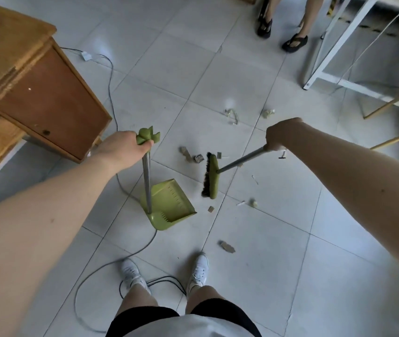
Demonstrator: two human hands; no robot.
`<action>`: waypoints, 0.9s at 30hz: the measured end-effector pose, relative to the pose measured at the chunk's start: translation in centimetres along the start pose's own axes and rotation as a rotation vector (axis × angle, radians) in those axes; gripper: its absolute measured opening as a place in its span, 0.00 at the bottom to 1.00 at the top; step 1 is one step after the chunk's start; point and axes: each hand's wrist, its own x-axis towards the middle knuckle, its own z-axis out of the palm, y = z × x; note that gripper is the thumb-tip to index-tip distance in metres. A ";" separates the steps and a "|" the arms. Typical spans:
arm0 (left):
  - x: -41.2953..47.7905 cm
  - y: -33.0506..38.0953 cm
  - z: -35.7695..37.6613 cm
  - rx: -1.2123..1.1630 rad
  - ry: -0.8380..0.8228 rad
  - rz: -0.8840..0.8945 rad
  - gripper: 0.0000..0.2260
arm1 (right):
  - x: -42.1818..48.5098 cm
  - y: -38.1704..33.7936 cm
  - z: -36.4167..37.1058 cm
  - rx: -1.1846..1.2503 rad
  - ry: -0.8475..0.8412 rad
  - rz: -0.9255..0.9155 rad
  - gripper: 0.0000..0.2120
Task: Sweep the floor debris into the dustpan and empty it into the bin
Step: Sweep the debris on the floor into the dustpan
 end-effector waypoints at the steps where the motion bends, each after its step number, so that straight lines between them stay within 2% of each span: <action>1: 0.1 0.6 0.0 0.007 -0.007 0.021 0.23 | -0.7 0.8 0.1 0.032 -0.023 0.005 0.10; 8: -0.2 5.2 1.0 0.073 -0.008 0.161 0.20 | -5.8 3.6 3.4 0.150 -0.150 0.060 0.16; 12: -0.3 6.8 2.0 0.010 -0.069 0.354 0.21 | -8.4 4.0 5.7 0.160 -0.175 0.126 0.15; 16: -0.6 7.8 3.0 0.001 -0.152 0.452 0.16 | -11.9 4.3 7.3 0.216 -0.217 0.196 0.15; 22: -1.7 9.1 3.8 0.030 -0.189 0.601 0.14 | -17.2 2.0 8.5 0.240 -0.421 0.296 0.15; 27: -3.2 8.5 3.8 0.019 -0.183 0.715 0.13 | -18.4 -2.2 9.1 0.254 -0.515 0.348 0.13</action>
